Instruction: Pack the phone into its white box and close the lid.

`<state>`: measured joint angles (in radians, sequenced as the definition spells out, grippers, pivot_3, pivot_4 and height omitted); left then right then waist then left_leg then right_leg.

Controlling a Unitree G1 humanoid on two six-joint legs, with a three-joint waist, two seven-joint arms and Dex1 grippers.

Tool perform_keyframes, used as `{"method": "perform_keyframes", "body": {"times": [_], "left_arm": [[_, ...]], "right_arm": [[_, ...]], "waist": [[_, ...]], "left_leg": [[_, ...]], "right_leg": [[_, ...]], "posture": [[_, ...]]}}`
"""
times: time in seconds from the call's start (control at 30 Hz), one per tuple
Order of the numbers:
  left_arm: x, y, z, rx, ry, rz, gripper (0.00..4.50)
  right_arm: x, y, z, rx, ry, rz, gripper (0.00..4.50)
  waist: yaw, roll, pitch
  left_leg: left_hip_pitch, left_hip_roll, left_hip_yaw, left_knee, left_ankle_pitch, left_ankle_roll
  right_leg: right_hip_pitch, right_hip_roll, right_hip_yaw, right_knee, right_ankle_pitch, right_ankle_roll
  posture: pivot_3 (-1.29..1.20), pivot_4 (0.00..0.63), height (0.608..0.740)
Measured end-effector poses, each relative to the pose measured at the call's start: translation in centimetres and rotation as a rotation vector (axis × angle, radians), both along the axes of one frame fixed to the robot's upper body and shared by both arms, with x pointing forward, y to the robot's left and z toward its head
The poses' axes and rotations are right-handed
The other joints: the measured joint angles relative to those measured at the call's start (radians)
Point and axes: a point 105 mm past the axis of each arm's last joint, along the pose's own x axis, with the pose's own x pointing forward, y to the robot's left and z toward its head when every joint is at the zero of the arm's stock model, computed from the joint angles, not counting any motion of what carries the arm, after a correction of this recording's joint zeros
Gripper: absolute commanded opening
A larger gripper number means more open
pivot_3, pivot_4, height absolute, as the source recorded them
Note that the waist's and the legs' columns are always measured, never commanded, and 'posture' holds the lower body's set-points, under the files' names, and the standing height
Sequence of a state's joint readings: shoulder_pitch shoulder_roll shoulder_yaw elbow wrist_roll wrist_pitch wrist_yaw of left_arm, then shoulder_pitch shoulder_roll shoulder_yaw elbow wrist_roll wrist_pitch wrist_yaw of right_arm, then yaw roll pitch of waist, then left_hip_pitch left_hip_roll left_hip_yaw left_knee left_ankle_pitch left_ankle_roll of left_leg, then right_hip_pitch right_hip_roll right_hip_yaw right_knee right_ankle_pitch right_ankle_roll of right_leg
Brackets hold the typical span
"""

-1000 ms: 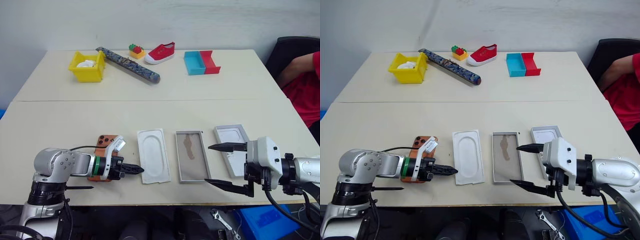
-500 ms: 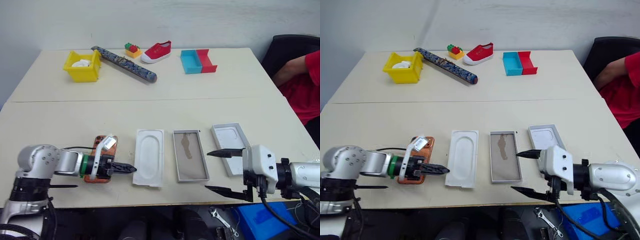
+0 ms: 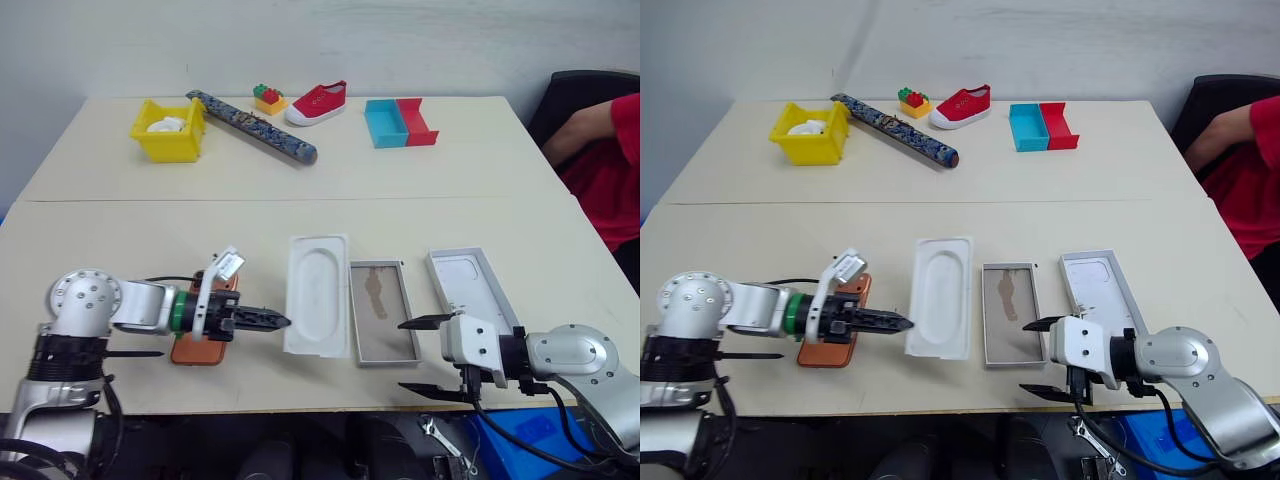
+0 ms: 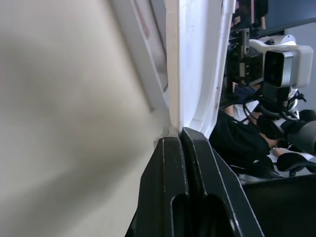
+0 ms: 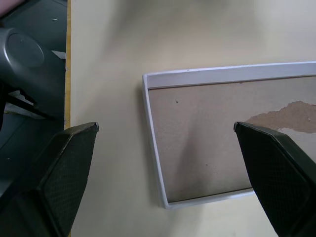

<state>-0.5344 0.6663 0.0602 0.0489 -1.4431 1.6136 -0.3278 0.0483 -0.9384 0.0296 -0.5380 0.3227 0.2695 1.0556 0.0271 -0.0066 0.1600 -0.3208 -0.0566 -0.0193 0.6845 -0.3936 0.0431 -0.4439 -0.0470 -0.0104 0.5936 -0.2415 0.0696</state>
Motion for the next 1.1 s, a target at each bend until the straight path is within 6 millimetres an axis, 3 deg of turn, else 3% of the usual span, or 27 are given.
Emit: {"method": "perform_keyframes", "body": {"times": [0.13, 0.23, 0.37, 0.5, 0.63, 0.83, 1.1], "left_arm": [[0.4, -2.3, -0.1, -0.004, -0.012, -0.021, 0.01], [0.7, -2.9, -0.1, 0.012, -0.022, -0.021, 0.01], [1.3, -2.0, -0.2, 0.028, 0.009, 0.016, 0.01], [1.9, 0.2, 0.7, 0.05, 0.012, 0.063, 0.0], [2.1, 2.2, 1.5, 0.049, 0.018, 0.101, 0.0], [2.1, 3.0, 1.9, 0.041, 0.011, 0.122, 0.0], [1.0, 1.6, 1.3, 0.0, 0.023, 0.059, 0.0]], "right_arm": [[0.0, -0.2, 1.7, 0.046, -0.027, -0.03, 4.5], [0.3, -0.6, 2.9, 0.068, -0.063, -0.061, 4.5], [-0.4, 0.1, 1.1, 0.026, -0.014, -0.022, 4.5], [-0.5, 1.8, -1.5, 0.003, 0.035, 0.044, 3.28], [0.3, 1.8, -3.5, -0.045, 0.047, 0.056, 1.95], [0.9, 2.3, -3.9, -0.047, 0.025, 0.087, 0.05], [-1.0, 3.1, -3.7, 0.011, 0.078, 0.114, 0.05]], "waist": [[0.0, -0.001, 0.0], [-0.001, -0.001, 0.0], [-0.006, -0.002, 0.0], [-0.007, -0.004, 0.001], [-0.006, -0.005, 0.002], [-0.003, -0.005, 0.002], [-0.003, -0.006, 0.002]], "left_leg": [[0.0, 0.0, 0.0, 0.0, 0.001, -0.002], [0.001, 0.0, -0.001, 0.0, 0.002, -0.004], [0.002, 0.0, 0.0, 0.0, 0.004, -0.006], [0.003, 0.0, 0.0, 0.0, 0.005, -0.008], [0.003, 0.0, -0.001, 0.0, 0.006, -0.008], [0.002, 0.0, -0.003, 0.0, 0.005, -0.008], [0.001, 0.0, -0.004, 0.0, 0.005, -0.008]], "right_leg": [[0.0, 0.0, 0.0, 0.001, 0.0, 0.0], [0.0, 0.001, 0.0, 0.001, 0.0, 0.0], [0.0, 0.001, 0.0, 0.004, -0.001, -0.001], [0.0, 0.001, 0.0, 0.007, -0.001, -0.002], [0.0, 0.001, -0.001, 0.007, -0.001, -0.003], [0.0, 0.001, -0.002, 0.006, -0.001, -0.003], [0.0, 0.001, -0.003, 0.006, -0.001, -0.003]], "posture": [[0.0, 0.15, 0.74], [0.0, 0.15, 0.74], [0.0, 0.15, 0.74], [0.0, 0.15, 0.74], [0.0, 0.15, 0.74], [0.0, 0.15, 0.74], [0.0, 0.15, 0.74]]}}
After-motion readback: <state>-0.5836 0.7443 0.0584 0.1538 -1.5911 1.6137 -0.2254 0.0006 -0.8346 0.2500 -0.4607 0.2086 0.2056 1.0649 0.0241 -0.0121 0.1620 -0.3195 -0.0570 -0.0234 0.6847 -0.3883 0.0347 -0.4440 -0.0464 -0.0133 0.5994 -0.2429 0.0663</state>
